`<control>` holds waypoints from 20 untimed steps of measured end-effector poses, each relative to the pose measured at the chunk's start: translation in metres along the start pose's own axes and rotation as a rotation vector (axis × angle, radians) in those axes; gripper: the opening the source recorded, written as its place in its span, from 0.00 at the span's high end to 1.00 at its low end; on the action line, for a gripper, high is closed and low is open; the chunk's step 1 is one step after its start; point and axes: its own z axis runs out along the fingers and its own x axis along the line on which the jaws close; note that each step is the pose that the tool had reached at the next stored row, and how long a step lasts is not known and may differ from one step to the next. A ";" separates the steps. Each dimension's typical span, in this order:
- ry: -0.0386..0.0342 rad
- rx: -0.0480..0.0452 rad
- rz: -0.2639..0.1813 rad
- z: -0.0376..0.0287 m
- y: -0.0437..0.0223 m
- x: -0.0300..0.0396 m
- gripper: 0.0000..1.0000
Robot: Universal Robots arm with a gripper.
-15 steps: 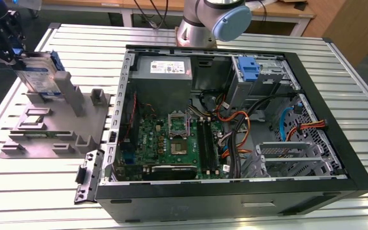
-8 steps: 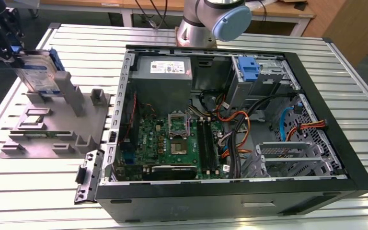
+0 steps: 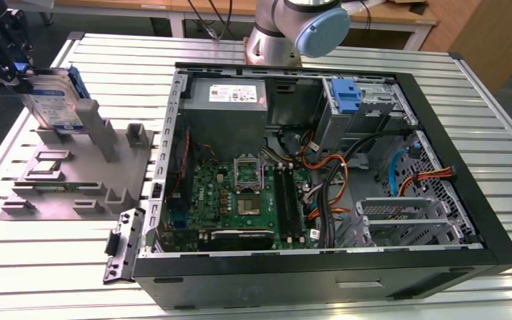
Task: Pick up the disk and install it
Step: 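Pick up the disk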
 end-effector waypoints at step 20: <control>0.0000 0.0000 0.000 -0.0095 0.0001 -0.0004 0.64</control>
